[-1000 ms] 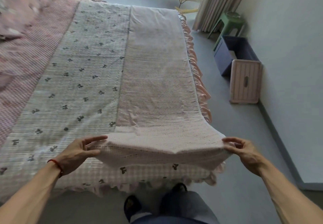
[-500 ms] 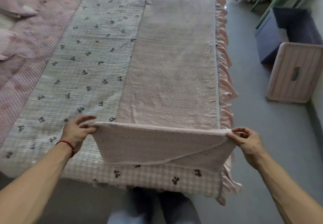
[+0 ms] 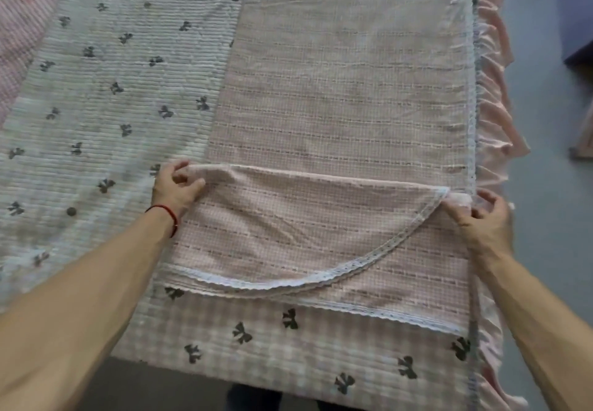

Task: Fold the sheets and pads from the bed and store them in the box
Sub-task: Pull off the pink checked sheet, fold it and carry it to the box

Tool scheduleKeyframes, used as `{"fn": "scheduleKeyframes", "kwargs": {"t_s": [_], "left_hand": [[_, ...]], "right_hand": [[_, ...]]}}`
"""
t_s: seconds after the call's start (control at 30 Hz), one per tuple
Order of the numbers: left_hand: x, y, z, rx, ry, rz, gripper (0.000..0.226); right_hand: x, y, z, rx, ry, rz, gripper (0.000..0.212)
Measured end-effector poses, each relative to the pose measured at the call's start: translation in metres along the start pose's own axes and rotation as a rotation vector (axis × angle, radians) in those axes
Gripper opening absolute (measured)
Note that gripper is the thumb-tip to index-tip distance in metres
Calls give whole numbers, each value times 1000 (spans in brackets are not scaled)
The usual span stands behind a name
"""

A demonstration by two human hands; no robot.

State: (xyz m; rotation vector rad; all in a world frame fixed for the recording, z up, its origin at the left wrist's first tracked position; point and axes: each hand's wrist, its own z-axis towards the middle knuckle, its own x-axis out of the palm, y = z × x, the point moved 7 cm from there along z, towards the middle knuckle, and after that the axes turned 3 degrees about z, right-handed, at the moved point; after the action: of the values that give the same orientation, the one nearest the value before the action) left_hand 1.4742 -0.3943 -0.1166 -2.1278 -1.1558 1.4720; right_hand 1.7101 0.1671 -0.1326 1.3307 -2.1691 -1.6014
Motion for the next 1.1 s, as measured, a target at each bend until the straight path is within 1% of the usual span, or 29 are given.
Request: {"fn": "scheduleKeyframes", "kwargs": {"t_s": [0.07,0.1,0.2,0.27,0.33,0.4,0.5,0.6,0.67,0.77,0.83,0.93,1.0,1.1], "left_hand": [[-4,0,-1,5,-30,98,52],[-3,0,-1,-24,-8,89,52],[-5,-2,13,-80,60,-41,56],[-5,-7,28,-82,96,-79,44],[-1,-16,38,-77,139,-112,31],[2,-24,42,-90,139,-150,26],[8,-32,46,-119,103,-202,24],[17,-31,49,-141,98,-254,21],[23,-26,49,-157,126,-281,17],[22,-19,43,-167,192,-302,14],[21,-21,42,-172,223,-302,18],[18,-36,57,-139,185,-366,21],[20,-41,68,-109,163,-352,19],[28,-29,70,-124,180,-322,12]], "right_hand": [[1,-2,-9,-57,31,-95,82],[0,-2,-8,-75,38,-155,81],[-4,13,-1,-107,7,-201,79],[-3,23,9,-119,-26,-255,75],[4,22,22,-59,28,-191,67],[14,24,34,1,92,-138,55],[17,28,51,7,51,-161,43],[20,33,55,-15,-15,-217,45],[18,32,55,-21,-33,-237,47],[12,23,41,-16,-13,-219,53],[9,22,35,-31,8,-214,53],[7,27,47,-28,-23,-149,52],[11,29,58,2,-50,-102,51],[14,24,62,15,-64,-136,49]]}}
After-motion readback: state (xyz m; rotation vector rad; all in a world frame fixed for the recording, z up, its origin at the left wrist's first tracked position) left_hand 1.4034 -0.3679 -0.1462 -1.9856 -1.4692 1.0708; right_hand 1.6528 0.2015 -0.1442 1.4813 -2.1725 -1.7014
